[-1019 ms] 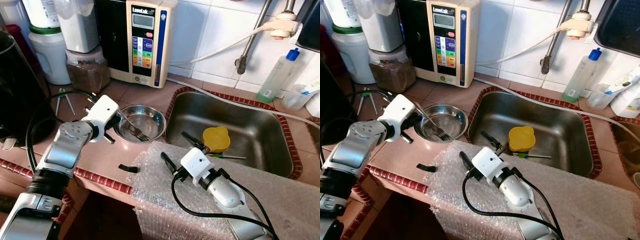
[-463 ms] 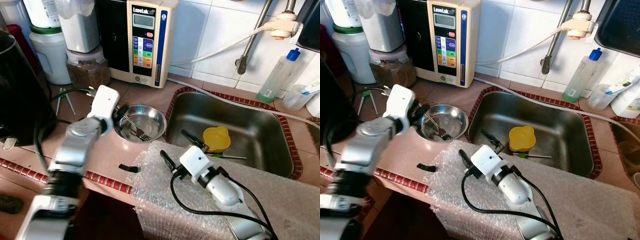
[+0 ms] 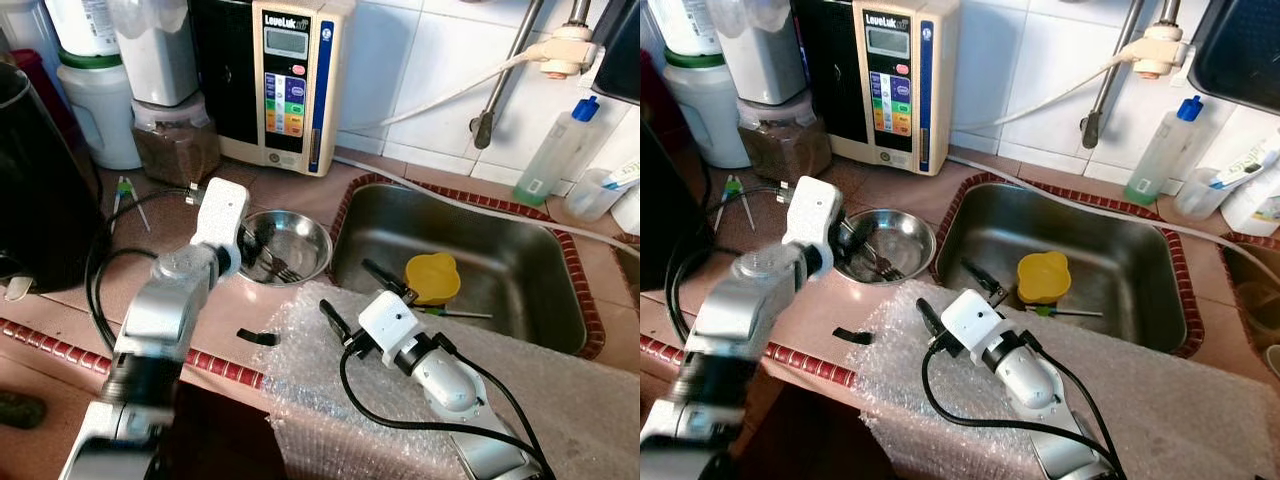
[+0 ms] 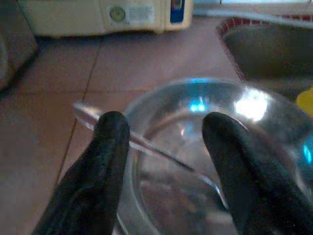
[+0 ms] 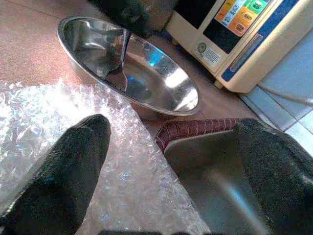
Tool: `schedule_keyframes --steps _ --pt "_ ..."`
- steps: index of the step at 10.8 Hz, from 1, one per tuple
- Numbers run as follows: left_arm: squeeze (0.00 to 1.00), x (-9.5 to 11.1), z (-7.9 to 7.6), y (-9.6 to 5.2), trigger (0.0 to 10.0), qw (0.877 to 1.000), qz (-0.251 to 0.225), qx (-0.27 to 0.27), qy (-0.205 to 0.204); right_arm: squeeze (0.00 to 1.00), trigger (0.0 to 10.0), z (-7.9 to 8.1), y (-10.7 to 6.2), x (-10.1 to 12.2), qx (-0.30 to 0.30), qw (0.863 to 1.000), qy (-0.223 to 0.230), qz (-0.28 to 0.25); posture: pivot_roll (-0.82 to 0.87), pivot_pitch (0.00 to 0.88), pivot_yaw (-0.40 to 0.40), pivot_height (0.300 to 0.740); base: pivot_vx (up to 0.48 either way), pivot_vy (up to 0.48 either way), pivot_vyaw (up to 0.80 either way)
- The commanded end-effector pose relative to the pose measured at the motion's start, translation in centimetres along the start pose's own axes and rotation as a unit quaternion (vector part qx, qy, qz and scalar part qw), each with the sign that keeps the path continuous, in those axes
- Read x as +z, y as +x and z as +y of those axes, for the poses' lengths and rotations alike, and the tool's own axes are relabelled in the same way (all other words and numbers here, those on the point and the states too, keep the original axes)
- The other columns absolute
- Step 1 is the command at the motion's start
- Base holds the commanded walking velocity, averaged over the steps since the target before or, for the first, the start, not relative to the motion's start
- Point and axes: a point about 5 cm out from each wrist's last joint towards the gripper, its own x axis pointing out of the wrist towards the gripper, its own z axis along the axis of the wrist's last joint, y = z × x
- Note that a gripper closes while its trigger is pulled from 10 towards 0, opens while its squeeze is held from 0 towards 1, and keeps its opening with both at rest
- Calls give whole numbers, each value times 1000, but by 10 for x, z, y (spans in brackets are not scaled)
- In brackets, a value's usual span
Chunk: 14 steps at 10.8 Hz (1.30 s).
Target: Kitchen organization
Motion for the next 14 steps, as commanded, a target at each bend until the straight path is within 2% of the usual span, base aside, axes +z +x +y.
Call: schedule_keyframes --steps 1,3,4,6,7,11,12,13,14 --pt "1000 3 -1 -3 10000 1000 -2 6 2 1000 10000 -4 0 -2 -3 1000 -7 4 174 0 -56 740 0 0 0" --pt "1000 0 0 -8 10000 999 14 26 -24 1000 10000 -3 1 -2 2 1000 -9 3 182 0 -60 740 0 0 0" --pt "1000 -3 -5 -10 10000 999 22 21 -26 1000 10000 -3 1 -2 3 1000 -12 2 182 0 -60 740 0 0 0" --pt "1000 -1 -12 -10 10000 997 31 18 -67 1000 10000 -4 1 -3 2 1000 -13 3 182 0 -59 740 0 0 0" --pt "1000 2 -15 -10 10000 997 30 12 -73 1000 10000 -3 1 -2 1 1000 -14 4 179 0 -53 740 0 0 0" --pt "1000 4 -32 -8 10000 999 21 -23 -40 1000 10000 -3 1 -3 -2 1000 -13 4 177 0 -50 740 0 0 0" --pt "1000 5 -39 -7 10000 999 11 -34 -5 1000 10000 -3 2 -2 -2 1000 -14 3 177 0 -48 740 0 0 0" --pt "196 0 -43 -6 10000 999 22 -48 -7 1000 10000 -3 2 -2 -2 1000 -14 2 176 0 -47 740 0 0 0" --pt "0 -6 -46 -5 10000 998 37 -59 3 1000 10000 -3 2 -2 -3 1000 -13 3 172 0 -45 740 0 0 0"
